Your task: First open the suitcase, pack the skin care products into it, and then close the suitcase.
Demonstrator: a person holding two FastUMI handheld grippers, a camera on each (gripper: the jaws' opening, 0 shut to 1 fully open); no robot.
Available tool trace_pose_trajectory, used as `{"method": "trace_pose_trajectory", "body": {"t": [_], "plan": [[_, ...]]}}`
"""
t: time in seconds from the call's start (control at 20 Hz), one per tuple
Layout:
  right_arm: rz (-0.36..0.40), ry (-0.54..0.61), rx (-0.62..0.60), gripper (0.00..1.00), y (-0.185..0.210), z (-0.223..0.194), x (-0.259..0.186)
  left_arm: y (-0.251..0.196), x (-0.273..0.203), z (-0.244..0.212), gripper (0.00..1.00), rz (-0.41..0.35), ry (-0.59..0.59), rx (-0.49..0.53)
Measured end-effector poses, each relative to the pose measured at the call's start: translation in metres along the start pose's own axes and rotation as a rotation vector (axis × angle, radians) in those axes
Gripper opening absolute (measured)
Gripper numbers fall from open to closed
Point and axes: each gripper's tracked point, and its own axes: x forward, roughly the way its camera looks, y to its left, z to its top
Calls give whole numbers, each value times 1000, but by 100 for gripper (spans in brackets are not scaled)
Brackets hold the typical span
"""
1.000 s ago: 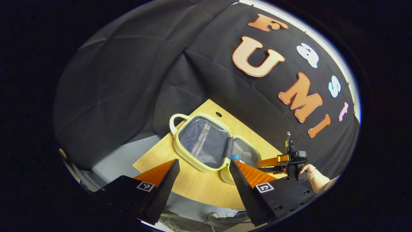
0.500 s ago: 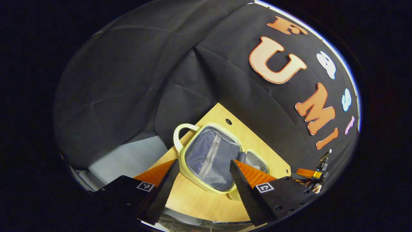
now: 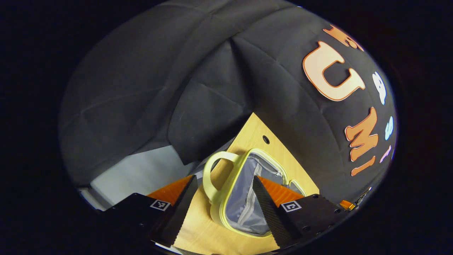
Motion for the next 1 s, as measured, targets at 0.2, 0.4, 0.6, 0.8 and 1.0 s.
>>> {"method": "trace_pose_trajectory", "body": {"t": [0.2,0.4,0.6,0.8,1.0], "plan": [[-43,1,56,96,1,-10,0,29,51,0,98,-27,72,-88],[-83,-34,71,96,1,-10,-2,35,84,-16,97,-53,150,-137],[-129,-51,56,96,-10,-17,-13,26,110,-24,81,-48,182,-177],[-140,-95,64,95,-24,-11,-24,24,110,-24,13,31,158,-102],[-119,-132,76,95,-36,2,-38,-19,78,9,6,62,87,98]]}}
